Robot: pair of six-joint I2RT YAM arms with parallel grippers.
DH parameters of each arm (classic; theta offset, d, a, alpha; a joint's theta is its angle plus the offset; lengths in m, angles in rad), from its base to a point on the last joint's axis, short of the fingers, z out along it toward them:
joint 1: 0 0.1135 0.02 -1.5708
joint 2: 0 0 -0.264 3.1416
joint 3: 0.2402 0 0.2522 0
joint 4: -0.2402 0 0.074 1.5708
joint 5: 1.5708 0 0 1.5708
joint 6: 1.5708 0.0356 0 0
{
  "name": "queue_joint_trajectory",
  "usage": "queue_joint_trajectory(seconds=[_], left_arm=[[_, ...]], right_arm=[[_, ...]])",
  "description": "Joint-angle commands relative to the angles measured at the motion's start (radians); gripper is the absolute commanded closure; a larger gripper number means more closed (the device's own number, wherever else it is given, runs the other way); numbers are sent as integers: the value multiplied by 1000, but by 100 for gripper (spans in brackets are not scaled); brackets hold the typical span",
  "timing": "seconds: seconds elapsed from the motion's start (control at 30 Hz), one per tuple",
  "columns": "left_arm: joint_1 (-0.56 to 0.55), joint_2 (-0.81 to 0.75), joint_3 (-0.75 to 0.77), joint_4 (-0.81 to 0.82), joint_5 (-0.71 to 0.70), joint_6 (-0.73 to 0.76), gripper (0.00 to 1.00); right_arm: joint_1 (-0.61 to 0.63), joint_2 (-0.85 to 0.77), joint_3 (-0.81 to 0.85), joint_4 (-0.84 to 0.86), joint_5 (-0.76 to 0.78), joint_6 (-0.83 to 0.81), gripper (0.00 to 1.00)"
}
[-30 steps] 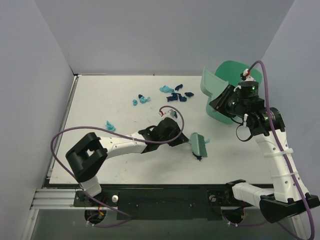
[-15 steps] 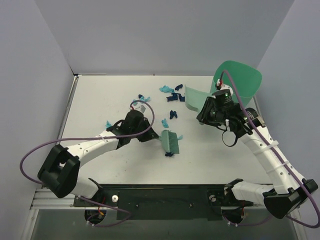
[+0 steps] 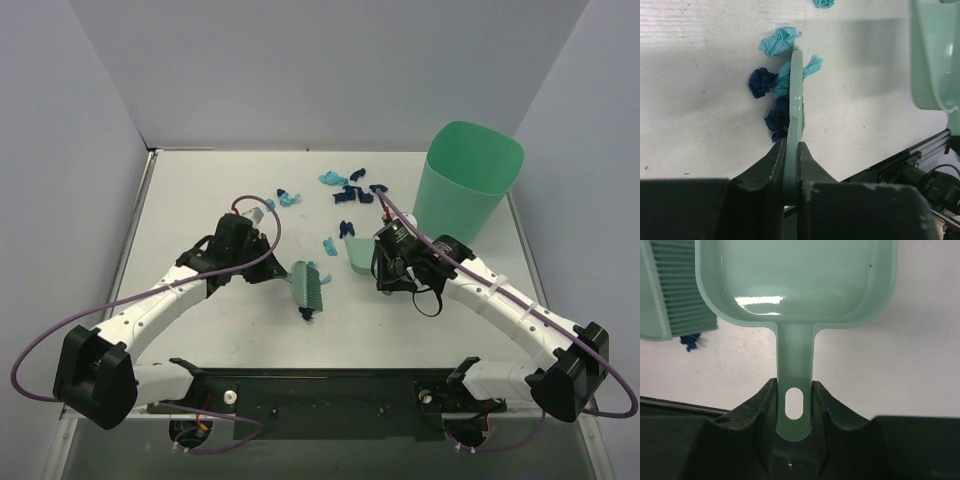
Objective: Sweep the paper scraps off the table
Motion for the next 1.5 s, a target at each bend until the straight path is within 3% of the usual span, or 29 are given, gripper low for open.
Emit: queue_joint_trajectory(seconds=[0.0,0.4,0.7,1.03,1.47], left_arm=[[5,-71,88,-138,9,84,100],[9,-100,218,-201,33,111,100],[83,-54,298,-208,78,139,100],[115,-160,227,-260,58,168,100],[179,109,466,-56,-43,364,100]], right_arm=[[52,1,-51,-19,61,-11,100],[112,-19,-132,-33,58,-20,100],[234,15,-177,-39,89,18,100],[346,79,-185,-4,90,49,100],[558,23,-263,-30,101,200,100]])
